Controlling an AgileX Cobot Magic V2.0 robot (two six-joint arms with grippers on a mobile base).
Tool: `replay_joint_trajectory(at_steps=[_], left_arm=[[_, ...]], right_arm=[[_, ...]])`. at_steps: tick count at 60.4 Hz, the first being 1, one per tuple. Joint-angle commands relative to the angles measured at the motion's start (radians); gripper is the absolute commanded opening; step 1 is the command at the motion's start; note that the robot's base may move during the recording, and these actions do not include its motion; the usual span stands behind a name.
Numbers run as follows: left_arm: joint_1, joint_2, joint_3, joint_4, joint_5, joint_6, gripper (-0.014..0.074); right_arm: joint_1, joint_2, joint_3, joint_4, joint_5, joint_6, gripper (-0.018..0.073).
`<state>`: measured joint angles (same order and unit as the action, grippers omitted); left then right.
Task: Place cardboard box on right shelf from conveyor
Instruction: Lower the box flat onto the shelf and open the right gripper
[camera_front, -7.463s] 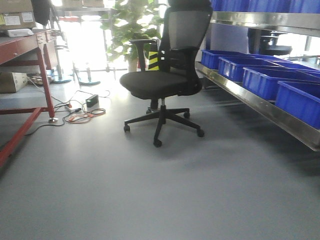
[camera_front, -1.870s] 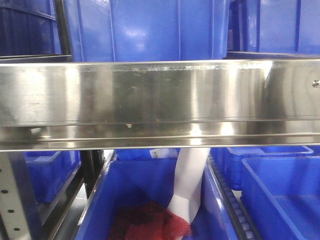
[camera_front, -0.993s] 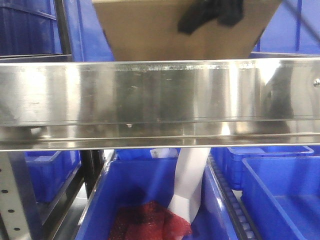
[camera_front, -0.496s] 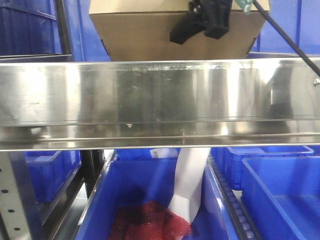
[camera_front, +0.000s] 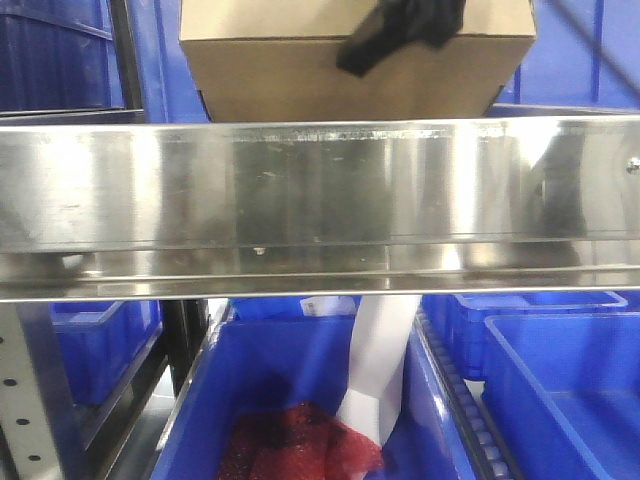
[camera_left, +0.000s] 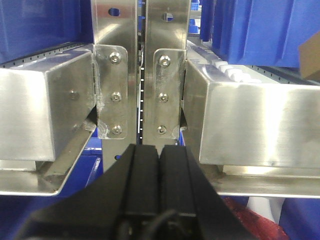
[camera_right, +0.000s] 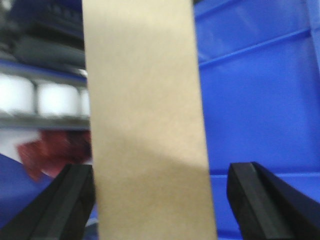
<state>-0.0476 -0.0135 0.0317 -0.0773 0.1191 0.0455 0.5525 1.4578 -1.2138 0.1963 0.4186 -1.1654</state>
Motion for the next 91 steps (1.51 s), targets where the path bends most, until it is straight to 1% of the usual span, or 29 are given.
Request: replay_joint_trajectory(at_steps=[1,5,11,18,21,22,23,25,29,32,35,41,44,51,58,68,91], left_arm=[[-0.002,-0.013,0.009,-0.006,-0.088,0.0,-0.0116],[-0.002,-0.013,0.009,-0.006,-0.088,0.0,-0.0116],[-0.002,-0.013,0.009,-0.006,-0.088,0.0,-0.0116],[-0.002,-0.013,0.009,-0.006,-0.088,0.0,-0.0116],[-0.002,-0.013,0.009,-0.006,-0.088,0.0,-0.0116],[-0.002,-0.013,0.009,-0.006,-0.088,0.0,-0.0116],[-0.002,-0.013,0.009,-0.006,-0.088,0.0,-0.0116],[-0.002,-0.013,0.009,-0.006,-0.088,0.0,-0.0116],[-0.002,-0.013,0.009,-0.006,-0.088,0.0,-0.0116],[-0.002,-0.013,0.009,-0.006,-0.088,0.0,-0.0116],[-0.002,-0.013,0.009,-0.006,-0.088,0.0,-0.0116],[-0.002,-0.013,0.009,-0.006,-0.088,0.0,-0.0116],[-0.002,-0.013,0.009,-0.006,-0.088,0.0,-0.0116],[-0.002,-0.013,0.009,-0.006,-0.088,0.0,-0.0116],[-0.002,-0.013,0.009,-0.006,-0.088,0.0,-0.0116],[-0.002,-0.013,0.009,-0.006,-0.088,0.0,-0.0116],[-0.002,-0.013,0.009,-0.006,-0.088,0.0,-0.0116]], right_arm=[[0.0,-0.064,-0.038,0.047,-0.018,0.07,0.0626],[0.0,-0.076,-0.038,0.049,0.019,0.147,0.0626],[0.001,-0.101,-0.038,0.053,0.073,0.328,0.0623],[0.001,-0.136,-0.037,0.053,0.096,0.593,0.0618],[0.001,-0.158,-0.033,0.053,0.097,0.708,0.0599],[0.001,-0.166,-0.032,0.053,0.096,0.739,0.0585],[0.001,-0.181,-0.026,0.053,0.091,0.796,0.0568],[0.001,-0.201,-0.016,0.053,0.083,0.856,0.0531],[0.001,-0.244,0.012,0.053,0.053,0.937,0.0445],[0.001,-0.282,0.042,0.052,0.025,0.974,0.035],[0.001,-0.317,0.081,0.052,-0.007,0.994,0.0275],[0.001,-0.422,0.187,0.052,-0.102,1.006,0.0095],[0.001,-0.474,0.233,0.052,-0.151,1.006,0.005],[0.001,-0.602,0.356,0.052,-0.262,1.006,0.0061],[0.001,-0.697,0.445,0.052,-0.329,1.006,0.0061],[0.001,-0.772,0.485,0.052,-0.324,1.006,0.0056],[0.001,-0.777,0.485,0.052,-0.307,1.006,0.0056]])
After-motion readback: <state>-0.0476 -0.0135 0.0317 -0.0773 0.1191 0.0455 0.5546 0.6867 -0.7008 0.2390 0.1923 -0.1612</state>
